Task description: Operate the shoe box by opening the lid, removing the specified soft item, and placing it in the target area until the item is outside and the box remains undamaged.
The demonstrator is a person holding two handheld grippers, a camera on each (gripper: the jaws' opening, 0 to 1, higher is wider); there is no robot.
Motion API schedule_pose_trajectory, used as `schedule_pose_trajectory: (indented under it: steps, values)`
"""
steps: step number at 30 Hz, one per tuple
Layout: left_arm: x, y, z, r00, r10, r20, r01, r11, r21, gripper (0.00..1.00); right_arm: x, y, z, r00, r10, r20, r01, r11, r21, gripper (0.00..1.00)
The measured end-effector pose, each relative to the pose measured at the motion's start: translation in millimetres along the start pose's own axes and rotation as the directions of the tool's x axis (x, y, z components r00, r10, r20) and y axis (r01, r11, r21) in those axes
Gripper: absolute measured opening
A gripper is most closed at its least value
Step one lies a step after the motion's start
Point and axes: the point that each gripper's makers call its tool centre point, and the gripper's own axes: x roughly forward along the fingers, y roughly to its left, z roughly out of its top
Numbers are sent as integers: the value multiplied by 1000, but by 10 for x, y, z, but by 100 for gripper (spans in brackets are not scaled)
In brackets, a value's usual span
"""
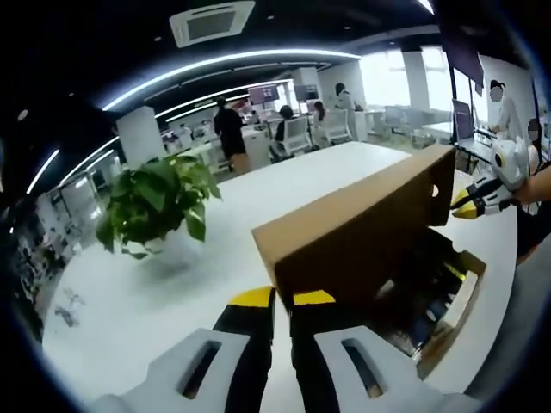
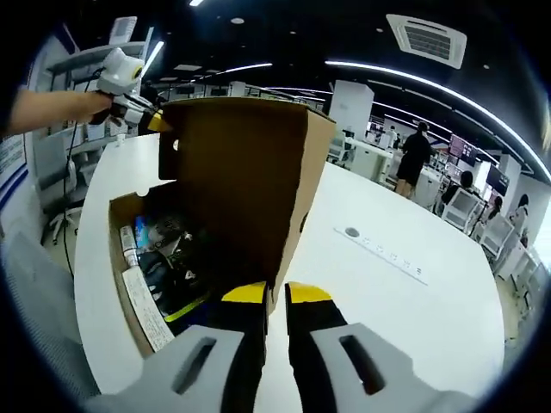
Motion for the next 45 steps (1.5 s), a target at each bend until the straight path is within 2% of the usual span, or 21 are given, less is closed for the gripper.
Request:
schedule_pose_trajectory:
  steps: [16,26,45]
  values:
    - [238,121,68,1000,-12,-12,13,1000,5,3,224,-61,-69,1000,6,-22,-6,1000,26,3]
    - [356,166,81,1000,-23,-21,23,1000,7,3,321,-99,-61,1000,-4,-19,5,997,82,1]
    - [611,217,77,999,-19,-33,19,1000,24,4,398,-152,-60,999,-22,-28,25,994,109,0]
